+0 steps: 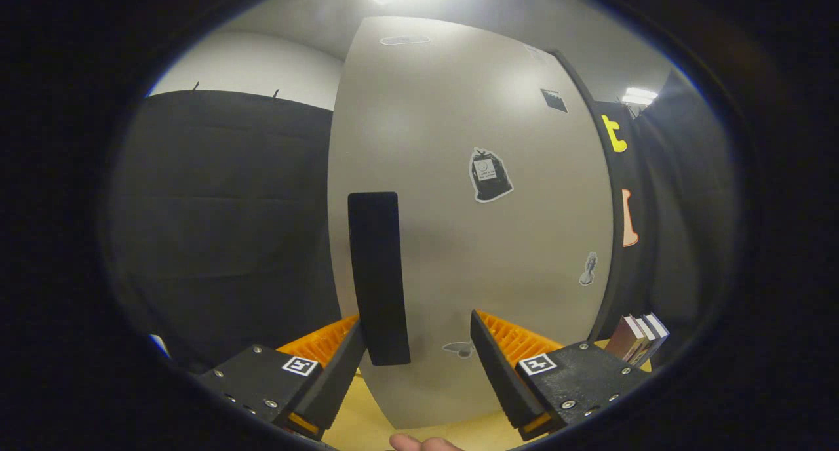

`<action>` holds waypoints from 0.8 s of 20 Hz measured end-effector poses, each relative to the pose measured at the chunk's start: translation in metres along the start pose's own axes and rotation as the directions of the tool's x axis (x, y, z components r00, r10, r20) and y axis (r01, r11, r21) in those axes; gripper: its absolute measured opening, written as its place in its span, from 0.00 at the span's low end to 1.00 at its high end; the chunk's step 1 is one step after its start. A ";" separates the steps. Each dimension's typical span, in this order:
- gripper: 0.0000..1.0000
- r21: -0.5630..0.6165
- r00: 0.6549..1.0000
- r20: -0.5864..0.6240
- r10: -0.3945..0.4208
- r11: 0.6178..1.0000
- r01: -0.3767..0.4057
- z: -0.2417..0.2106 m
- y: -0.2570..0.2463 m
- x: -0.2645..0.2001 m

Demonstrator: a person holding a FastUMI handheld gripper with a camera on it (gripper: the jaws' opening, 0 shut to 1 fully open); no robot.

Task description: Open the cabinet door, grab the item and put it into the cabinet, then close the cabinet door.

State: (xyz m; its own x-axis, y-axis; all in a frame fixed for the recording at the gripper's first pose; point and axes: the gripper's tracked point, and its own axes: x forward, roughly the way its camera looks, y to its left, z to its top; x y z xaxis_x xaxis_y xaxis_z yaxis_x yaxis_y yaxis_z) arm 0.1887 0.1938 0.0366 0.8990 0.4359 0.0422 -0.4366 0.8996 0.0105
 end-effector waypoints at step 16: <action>0.95 0.061 1.000 -0.003 -0.027 0.998 0.027 -0.003 0.013 0.065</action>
State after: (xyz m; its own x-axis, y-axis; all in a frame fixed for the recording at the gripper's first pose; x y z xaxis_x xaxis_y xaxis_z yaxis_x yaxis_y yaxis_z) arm 0.2414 0.2337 0.0367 0.9105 0.4117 0.0392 -0.4135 0.9076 0.0726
